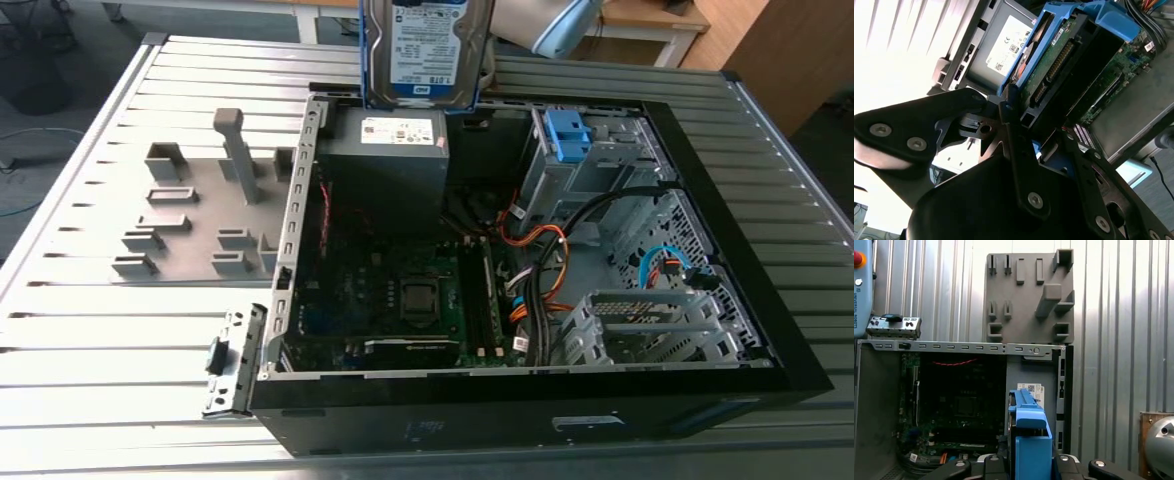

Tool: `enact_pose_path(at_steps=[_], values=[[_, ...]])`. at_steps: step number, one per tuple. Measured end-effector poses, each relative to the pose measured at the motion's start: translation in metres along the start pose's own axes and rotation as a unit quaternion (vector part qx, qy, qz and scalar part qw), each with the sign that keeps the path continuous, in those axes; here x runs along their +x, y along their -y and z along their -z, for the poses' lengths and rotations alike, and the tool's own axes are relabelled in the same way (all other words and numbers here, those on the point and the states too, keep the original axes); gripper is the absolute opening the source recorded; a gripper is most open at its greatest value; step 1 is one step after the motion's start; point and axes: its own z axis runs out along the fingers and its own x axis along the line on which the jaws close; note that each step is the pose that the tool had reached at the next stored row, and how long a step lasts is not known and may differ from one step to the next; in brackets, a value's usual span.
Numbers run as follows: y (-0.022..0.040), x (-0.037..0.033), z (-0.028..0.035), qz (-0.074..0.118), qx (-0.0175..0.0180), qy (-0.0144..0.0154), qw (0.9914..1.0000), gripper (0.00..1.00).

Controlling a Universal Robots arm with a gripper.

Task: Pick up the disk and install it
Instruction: 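Pick up the disk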

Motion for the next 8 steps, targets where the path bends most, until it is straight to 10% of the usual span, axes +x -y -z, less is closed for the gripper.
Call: enact_pose_path(at_steps=[8], values=[[-0.0001, 0.0035, -0.0002, 0.000, 0.0000, 0.0000, 1.00000, 0.36]])
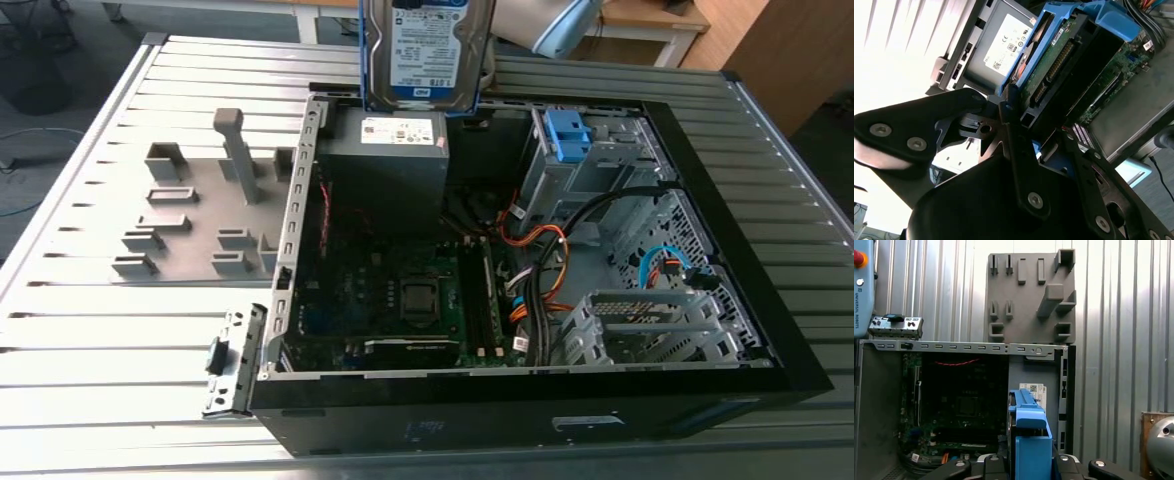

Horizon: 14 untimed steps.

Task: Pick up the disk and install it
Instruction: 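Pick up the disk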

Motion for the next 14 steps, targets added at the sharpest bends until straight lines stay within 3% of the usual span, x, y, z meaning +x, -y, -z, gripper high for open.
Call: enact_pose_path(at_steps=[14], values=[[-0.0001, 0.0057, -0.0004, 0.000, 0.0000, 0.0000, 1.00000, 0.36]])
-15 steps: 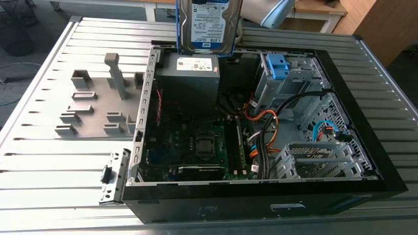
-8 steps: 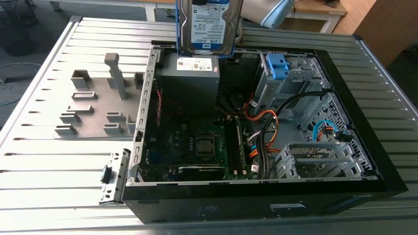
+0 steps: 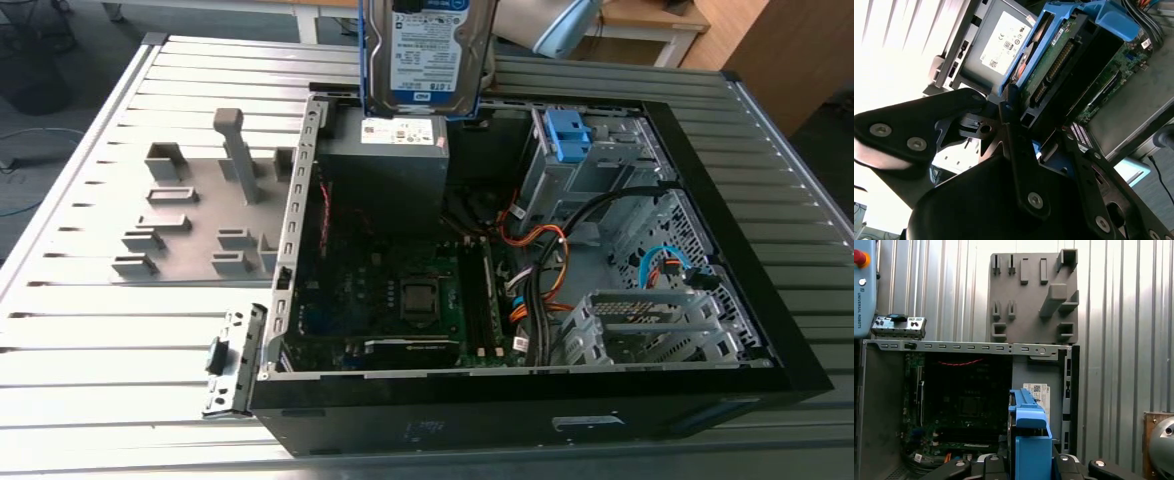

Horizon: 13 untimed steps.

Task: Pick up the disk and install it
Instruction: 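Pick up the disk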

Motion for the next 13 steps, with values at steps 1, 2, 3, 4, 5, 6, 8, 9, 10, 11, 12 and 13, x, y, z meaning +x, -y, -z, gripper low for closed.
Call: enact_pose_path(at_steps=[1, 2, 3, 4, 5, 6, 8, 9, 10, 11, 12, 13], values=[[0.0000, 0.0004, 0.0000, 0.000, 0.0000, 0.0000, 1.00000, 0.36], [0.0000, 0.0008, 0.0000, 0.000, 0.0000, 0.0000, 1.00000, 0.36], [0.0000, 0.0012, -0.0001, 0.000, 0.0000, 0.0000, 1.00000, 0.36], [0.0000, 0.0017, -0.0001, 0.000, 0.0000, 0.0000, 1.00000, 0.36], [0.0000, 0.0021, -0.0001, 0.000, 0.0000, 0.0000, 1.00000, 0.36], [-0.0001, 0.0026, -0.0002, 0.000, 0.0000, 0.0000, 1.00000, 0.36], [-0.0001, 0.0035, -0.0002, 0.000, 0.0000, 0.0000, 1.00000, 0.36], [-0.0001, 0.0039, -0.0002, 0.000, 0.0000, 0.0000, 1.00000, 0.36], [-0.0001, 0.0043, -0.0002, 0.000, 0.0000, 0.0000, 1.00000, 0.36], [-0.0001, 0.0048, -0.0003, 0.000, 0.0000, 0.0000, 1.00000, 0.36], [-0.0001, 0.0052, -0.0003, 0.000, 0.0000, 0.0000, 1.00000, 0.36], [-0.0001, 0.0056, -0.0003, 0.000, 0.0000, 0.0000, 1.00000, 0.36]])
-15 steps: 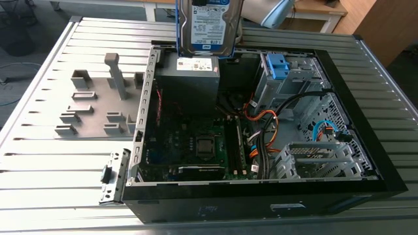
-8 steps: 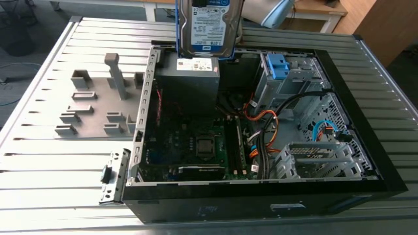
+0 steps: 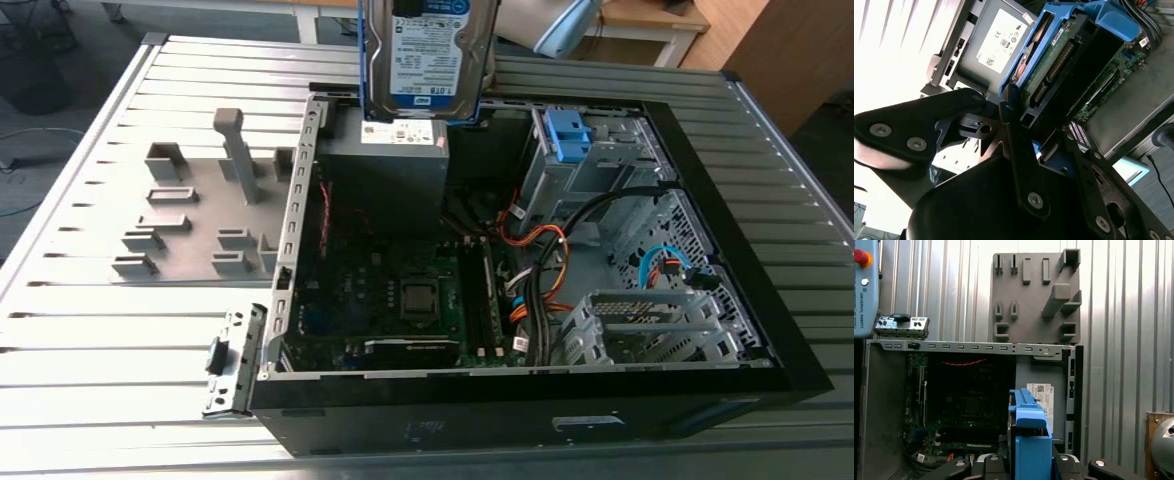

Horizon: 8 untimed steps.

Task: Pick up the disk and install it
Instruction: 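Pick up the disk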

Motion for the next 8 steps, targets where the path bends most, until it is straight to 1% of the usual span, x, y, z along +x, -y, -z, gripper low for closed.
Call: enact_pose_path(at_steps=[8], values=[[-0.0001, 0.0036, -0.0002, 0.000, 0.0000, 0.0000, 1.00000, 0.36]])
